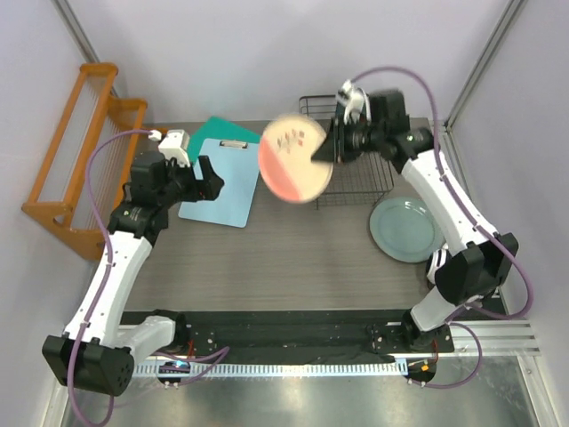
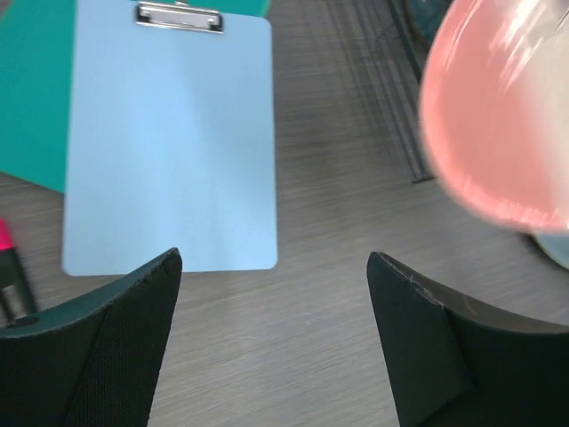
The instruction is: Load the plates into the dish rack
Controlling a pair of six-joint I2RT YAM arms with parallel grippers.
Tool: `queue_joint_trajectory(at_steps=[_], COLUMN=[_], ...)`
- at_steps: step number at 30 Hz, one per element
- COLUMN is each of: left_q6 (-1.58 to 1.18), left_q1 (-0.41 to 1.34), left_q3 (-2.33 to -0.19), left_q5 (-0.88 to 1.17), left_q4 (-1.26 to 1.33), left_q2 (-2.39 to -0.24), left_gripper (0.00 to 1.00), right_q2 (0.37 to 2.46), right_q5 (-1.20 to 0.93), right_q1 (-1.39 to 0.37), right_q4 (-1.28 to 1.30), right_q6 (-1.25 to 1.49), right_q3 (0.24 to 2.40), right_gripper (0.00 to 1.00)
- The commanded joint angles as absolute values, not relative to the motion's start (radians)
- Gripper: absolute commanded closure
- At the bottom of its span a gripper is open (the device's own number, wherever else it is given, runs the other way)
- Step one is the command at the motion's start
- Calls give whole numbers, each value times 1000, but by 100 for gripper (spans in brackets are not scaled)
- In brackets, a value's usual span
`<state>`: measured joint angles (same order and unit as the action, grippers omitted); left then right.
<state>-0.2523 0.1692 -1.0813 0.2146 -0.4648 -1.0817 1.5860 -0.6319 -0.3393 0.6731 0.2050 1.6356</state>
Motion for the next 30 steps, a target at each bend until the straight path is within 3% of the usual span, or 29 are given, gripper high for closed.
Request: queue_joint_trajectory(at_steps=[1, 11, 14, 30], left_q6=[-189, -215, -225, -238], left_q1=[170, 170, 170, 170], left_q3=[-1140, -1141, -1108, -1095], left_q5=[81, 196, 201, 247], left_q4=[-480, -450, -427, -397], left_q2=[-1149, -1111, -1092, -1155], left_gripper=[16, 18, 18, 19], right_q2=[1711, 1987, 2067, 2152], right_q5=[-371, 324, 423, 558], right_q1=[-337, -433, -439, -440], right_q4=[588, 313, 311, 282], right_q6=[201, 71, 57, -61], right_q3=[1935, 2282, 2383, 2395], right_gripper=[99, 99, 99, 99])
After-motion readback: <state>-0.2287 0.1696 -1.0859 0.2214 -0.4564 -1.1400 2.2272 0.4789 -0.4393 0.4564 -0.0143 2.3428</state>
